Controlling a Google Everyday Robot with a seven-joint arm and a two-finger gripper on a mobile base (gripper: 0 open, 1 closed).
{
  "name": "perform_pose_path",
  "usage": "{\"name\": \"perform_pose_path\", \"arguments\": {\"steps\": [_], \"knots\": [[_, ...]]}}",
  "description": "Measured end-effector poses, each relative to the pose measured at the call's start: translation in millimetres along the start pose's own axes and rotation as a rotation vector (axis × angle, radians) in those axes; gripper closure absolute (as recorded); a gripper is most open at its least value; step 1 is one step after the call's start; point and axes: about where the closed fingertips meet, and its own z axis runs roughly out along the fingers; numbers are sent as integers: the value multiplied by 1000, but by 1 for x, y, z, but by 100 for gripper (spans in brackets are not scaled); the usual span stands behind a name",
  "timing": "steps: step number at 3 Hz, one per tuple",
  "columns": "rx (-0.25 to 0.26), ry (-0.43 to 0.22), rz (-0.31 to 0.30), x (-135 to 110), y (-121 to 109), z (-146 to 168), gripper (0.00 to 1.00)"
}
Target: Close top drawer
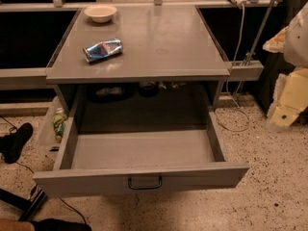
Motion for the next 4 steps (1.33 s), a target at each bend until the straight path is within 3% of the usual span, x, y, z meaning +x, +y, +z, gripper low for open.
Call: {"name": "perform_pose_path", "arguments": {"steps": [1, 2, 3, 4], "knots": [[0, 0, 0, 0, 0, 0, 0], [-20, -26, -6, -1, 18, 20, 0], [-27, -85, 18, 1, 55, 52, 0], [-97, -148, 63, 7, 106, 104, 0]]}}
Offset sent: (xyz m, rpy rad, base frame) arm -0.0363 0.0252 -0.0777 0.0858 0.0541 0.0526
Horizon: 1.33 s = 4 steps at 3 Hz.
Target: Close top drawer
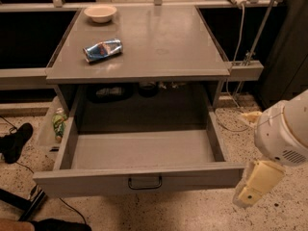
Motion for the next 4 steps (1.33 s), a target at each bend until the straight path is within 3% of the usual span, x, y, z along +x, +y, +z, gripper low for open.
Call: {"name": "perform_pose_path", "arguments": {"steps": [1, 2, 3, 4], "knots": [[-6, -7, -8, 0, 1, 2, 0], [-77, -58, -73, -11, 30, 32, 0], [-196, -140, -180, -39, 76, 79, 0], [-302, -211, -254, -64, 108, 119, 0]]}}
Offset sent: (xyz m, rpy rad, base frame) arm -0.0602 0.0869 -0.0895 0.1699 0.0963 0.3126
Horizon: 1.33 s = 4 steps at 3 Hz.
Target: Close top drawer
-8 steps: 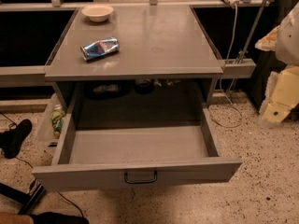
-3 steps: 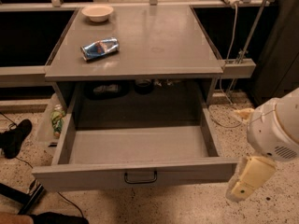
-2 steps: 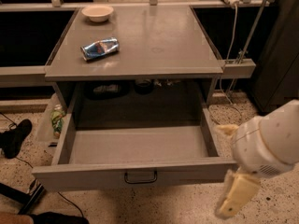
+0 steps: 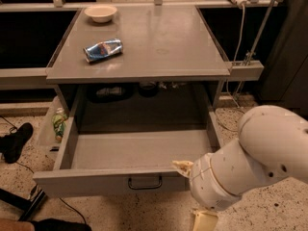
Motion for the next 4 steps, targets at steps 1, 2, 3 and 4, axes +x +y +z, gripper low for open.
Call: {"name": "perform_pose_path", "arguments": {"steps": [1, 2, 3, 4], "knots": [[0, 0, 0, 0, 0, 0, 0], [-17, -6, 21, 10, 2, 14, 0], [-31, -62, 42, 29, -3, 35, 0], [-33, -108, 46, 47, -21, 52, 0]]}}
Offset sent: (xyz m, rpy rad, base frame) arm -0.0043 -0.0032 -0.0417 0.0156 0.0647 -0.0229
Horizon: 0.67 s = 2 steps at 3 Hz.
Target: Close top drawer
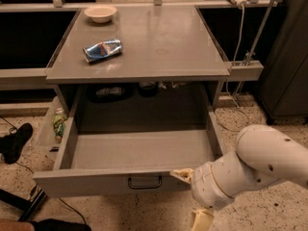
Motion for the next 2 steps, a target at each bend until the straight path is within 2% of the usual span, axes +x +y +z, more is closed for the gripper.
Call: {"name": "perform_pose_path", "arguments": {"steps": [2], "knots": [[-10, -40, -7, 16, -42, 34, 0]]}}
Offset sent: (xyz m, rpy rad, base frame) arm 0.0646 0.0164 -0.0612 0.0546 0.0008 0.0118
